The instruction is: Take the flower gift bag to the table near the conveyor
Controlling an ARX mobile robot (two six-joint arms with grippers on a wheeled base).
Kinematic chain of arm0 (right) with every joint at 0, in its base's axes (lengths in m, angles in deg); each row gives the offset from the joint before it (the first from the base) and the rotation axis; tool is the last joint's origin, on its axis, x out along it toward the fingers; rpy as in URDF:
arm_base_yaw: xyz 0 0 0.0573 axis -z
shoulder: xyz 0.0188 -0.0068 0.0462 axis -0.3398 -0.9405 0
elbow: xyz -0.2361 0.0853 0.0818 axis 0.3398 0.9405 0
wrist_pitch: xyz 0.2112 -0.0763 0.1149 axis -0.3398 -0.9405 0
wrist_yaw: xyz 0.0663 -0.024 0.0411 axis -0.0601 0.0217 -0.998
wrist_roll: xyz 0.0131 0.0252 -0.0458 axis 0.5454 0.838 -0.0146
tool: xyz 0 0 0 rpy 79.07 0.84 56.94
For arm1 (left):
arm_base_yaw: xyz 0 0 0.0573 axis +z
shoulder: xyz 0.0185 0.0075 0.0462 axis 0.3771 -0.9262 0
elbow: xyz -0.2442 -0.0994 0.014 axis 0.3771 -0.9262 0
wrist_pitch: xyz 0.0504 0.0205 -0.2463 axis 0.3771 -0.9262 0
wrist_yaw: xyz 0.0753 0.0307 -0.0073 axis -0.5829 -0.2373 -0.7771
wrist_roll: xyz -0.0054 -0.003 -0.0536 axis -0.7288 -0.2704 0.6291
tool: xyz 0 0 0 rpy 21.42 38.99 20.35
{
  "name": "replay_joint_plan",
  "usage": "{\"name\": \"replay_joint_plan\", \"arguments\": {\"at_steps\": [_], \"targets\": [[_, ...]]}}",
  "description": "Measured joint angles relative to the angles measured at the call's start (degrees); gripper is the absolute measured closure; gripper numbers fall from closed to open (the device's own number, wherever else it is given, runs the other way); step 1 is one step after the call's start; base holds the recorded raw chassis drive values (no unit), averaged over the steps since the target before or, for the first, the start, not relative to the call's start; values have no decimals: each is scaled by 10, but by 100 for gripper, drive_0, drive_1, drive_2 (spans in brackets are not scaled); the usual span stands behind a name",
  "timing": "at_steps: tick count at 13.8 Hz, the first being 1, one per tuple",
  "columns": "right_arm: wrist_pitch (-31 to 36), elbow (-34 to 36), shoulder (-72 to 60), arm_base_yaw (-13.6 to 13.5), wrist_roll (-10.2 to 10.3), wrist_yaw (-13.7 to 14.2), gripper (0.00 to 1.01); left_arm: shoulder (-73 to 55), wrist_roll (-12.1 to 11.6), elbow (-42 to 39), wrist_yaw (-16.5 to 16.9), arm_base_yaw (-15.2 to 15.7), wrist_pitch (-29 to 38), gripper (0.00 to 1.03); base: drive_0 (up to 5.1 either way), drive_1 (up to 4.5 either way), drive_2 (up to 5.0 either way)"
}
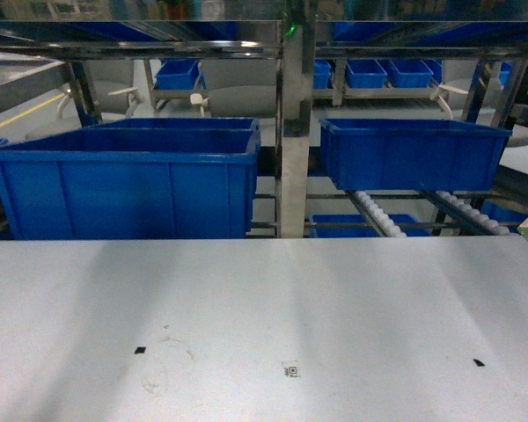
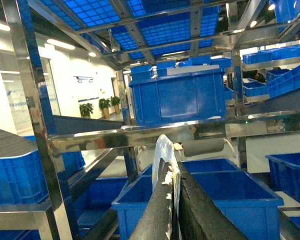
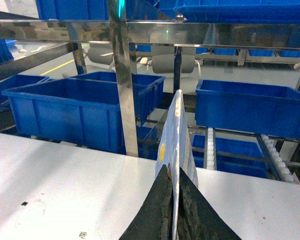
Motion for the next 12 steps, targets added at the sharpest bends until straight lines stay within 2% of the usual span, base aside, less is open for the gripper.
{"name": "replay_joint_plan", "arguments": {"at_steps": [3, 6, 12], "targets": [[126, -4, -165, 15, -15, -24, 98, 0, 0, 0, 0, 0, 0, 101, 0, 0, 0], [222, -36, -318, 21, -33, -42, 98, 0, 0, 0, 0, 0, 0, 101, 0, 0, 0], [274, -94, -496, 22, -75, -42, 98, 0, 0, 0, 0, 0, 0, 101, 0, 0, 0]]}}
